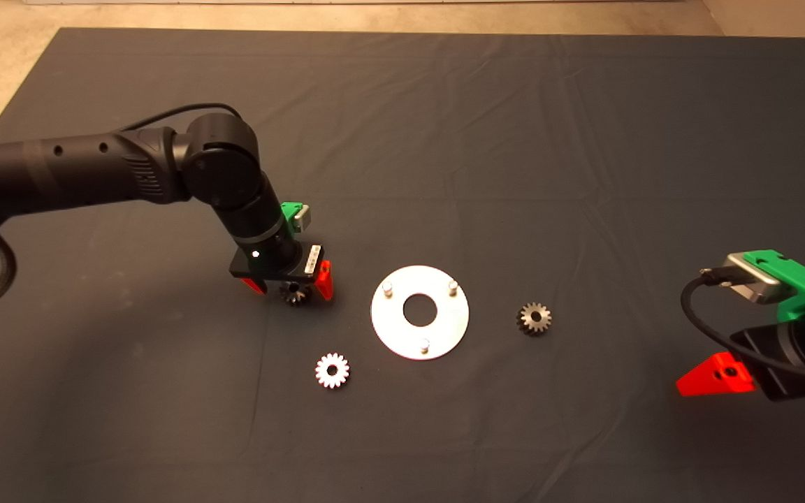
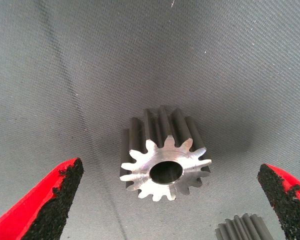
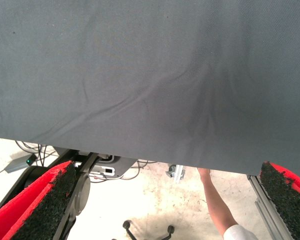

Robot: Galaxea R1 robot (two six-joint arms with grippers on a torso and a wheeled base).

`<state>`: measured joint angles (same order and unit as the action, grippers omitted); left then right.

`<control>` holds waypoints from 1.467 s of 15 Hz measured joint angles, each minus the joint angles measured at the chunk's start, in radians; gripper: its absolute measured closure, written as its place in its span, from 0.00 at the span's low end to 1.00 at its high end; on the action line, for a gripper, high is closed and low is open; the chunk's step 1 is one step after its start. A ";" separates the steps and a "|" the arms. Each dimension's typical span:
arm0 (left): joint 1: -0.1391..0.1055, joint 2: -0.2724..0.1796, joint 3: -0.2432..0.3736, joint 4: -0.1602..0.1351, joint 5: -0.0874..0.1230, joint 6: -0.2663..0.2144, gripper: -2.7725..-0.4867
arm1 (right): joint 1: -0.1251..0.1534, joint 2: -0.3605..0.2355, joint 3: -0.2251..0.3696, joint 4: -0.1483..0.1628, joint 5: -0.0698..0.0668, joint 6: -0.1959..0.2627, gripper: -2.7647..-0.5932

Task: Install three planetary gears onto the carrier pins

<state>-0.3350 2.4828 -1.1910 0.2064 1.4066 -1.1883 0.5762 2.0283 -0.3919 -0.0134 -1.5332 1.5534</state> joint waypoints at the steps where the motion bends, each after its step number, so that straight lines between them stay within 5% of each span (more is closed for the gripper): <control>1: 0.000 0.000 -0.007 0.000 0.000 0.001 0.11 | 0.000 0.000 0.000 0.000 0.000 0.000 0.01; 22: 0.000 0.014 -0.027 0.000 0.003 0.019 0.37 | 0.000 0.000 0.000 0.000 0.000 0.000 0.01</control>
<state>-0.3347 2.4965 -1.2177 0.2062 1.4096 -1.1695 0.5762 2.0283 -0.3919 -0.0134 -1.5331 1.5530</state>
